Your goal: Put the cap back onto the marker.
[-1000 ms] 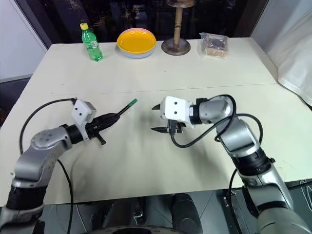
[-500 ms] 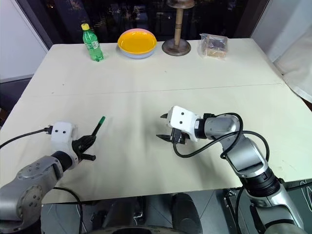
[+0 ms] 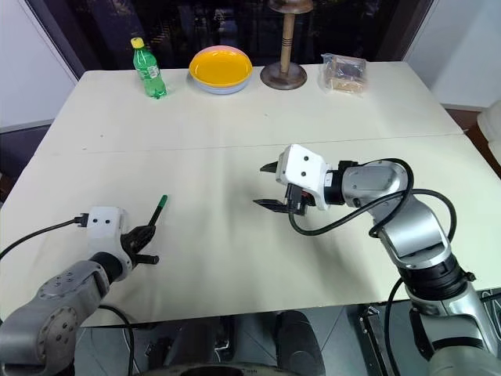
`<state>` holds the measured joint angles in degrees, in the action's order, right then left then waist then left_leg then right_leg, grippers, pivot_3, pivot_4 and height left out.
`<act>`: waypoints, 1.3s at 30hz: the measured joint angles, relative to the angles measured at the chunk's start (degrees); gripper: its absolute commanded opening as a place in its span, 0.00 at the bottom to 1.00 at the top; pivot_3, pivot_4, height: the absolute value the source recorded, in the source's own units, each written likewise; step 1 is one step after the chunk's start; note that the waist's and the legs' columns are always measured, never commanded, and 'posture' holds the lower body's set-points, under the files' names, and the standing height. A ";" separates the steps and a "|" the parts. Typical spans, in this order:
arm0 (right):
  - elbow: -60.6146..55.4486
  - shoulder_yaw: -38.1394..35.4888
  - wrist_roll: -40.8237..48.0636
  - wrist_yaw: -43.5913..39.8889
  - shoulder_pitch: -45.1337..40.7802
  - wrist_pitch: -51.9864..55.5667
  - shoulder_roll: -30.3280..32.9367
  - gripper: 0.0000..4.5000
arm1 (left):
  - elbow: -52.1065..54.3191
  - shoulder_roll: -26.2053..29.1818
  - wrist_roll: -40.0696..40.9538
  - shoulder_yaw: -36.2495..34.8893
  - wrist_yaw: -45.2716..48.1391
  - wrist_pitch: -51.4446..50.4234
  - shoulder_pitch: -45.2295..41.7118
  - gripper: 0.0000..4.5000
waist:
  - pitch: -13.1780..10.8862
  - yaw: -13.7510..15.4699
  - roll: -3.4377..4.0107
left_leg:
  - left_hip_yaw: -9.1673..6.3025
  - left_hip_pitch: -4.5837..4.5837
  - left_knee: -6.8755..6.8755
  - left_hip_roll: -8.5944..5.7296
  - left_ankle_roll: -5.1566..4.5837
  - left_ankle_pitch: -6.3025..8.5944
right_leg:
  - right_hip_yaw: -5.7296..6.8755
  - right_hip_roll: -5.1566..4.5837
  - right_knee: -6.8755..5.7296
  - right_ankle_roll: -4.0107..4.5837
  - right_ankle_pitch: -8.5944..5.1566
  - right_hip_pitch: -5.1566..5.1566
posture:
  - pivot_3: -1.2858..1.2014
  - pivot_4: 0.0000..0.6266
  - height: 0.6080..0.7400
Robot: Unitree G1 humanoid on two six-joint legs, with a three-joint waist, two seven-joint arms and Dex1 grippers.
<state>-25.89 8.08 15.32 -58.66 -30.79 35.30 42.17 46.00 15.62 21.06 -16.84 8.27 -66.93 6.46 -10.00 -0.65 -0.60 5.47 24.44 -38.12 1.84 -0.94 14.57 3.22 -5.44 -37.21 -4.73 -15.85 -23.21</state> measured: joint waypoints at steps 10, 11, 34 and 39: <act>-0.40 0.00 3.95 -1.27 0.36 0.91 2.48 0.73 | -0.84 -0.43 -0.70 0.46 -0.99 2.96 1.30 0.00 | 0.00 -0.03 0.00 | 0.00 0.01 0.04 0.00 0.02 0.02 | -0.02 -0.07 0.04 0.05 -0.01 -0.03 | 0.52 0.24 1.00; -0.48 0.00 4.20 -1.28 0.36 0.98 2.64 0.73 | -0.89 -0.46 -0.72 0.52 -1.02 3.28 1.44 0.00 | 0.00 -0.04 0.00 | -0.01 0.01 0.04 0.00 0.02 0.02 | -0.02 -0.07 0.05 0.05 -0.01 -0.04 | 0.52 0.24 1.00; -3.13 -2.71 10.96 -0.87 -0.28 4.14 4.50 0.73 | -1.58 -0.57 -1.37 2.06 -1.57 4.26 1.01 0.00 | 0.00 0.02 0.00 | -0.01 0.04 0.11 -0.01 0.16 0.11 | -0.02 -0.13 0.15 0.10 0.00 -0.09 | 0.52 0.24 1.00; -3.50 -2.74 11.94 -0.75 -0.32 4.33 5.15 0.75 | -2.18 -0.83 -1.27 2.69 -1.20 4.51 1.33 0.53 | 0.00 -0.05 0.00 | -0.01 0.08 0.13 -0.01 0.16 0.12 | -0.02 -0.13 0.19 0.10 0.00 -0.12 | 0.52 0.24 1.00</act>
<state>-29.39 5.34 27.26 -59.41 -31.11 39.63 47.32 43.82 14.79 19.79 -14.15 7.08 -62.42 7.79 -10.00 -0.70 -0.60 5.46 24.52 -37.99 1.84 -0.79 14.68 3.20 -5.57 -37.02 -4.62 -15.85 -23.33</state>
